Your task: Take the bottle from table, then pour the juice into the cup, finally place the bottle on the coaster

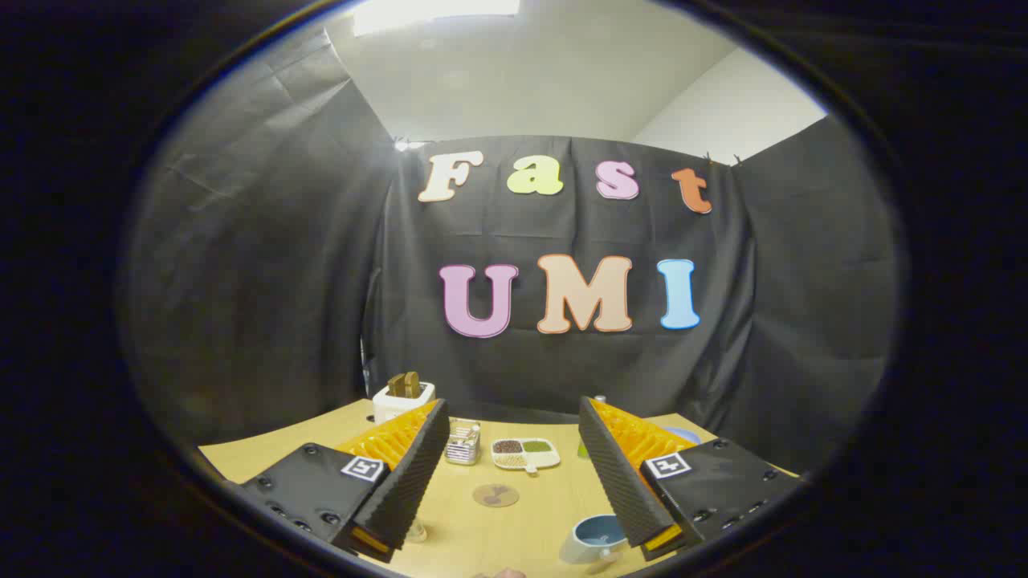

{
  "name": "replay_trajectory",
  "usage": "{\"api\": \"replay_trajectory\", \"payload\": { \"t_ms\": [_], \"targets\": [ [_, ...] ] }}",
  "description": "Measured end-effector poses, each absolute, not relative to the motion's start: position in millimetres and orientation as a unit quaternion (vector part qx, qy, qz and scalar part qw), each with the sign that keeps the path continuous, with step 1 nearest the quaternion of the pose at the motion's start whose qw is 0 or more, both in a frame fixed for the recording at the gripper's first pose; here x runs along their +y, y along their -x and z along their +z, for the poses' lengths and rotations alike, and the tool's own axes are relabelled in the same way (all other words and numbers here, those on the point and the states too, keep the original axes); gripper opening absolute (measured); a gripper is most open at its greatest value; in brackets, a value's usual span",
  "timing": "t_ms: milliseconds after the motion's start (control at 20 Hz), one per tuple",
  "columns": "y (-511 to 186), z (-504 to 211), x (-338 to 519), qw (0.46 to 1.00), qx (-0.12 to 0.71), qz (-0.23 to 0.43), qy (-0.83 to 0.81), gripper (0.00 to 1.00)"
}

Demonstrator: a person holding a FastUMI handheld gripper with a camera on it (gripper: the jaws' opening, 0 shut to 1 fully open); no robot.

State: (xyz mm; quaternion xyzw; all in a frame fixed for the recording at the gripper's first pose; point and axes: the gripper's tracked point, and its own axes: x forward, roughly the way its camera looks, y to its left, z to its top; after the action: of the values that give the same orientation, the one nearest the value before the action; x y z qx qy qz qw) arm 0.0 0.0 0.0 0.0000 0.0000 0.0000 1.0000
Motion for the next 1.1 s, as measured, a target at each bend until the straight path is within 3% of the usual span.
{"api": "replay_trajectory", "payload": {
  "t_ms": [1100],
  "targets": [
    [-4.3, 17.5, -22.8, 1.0, -0.023, -0.015, -0.012, 1.0]
  ]
}}
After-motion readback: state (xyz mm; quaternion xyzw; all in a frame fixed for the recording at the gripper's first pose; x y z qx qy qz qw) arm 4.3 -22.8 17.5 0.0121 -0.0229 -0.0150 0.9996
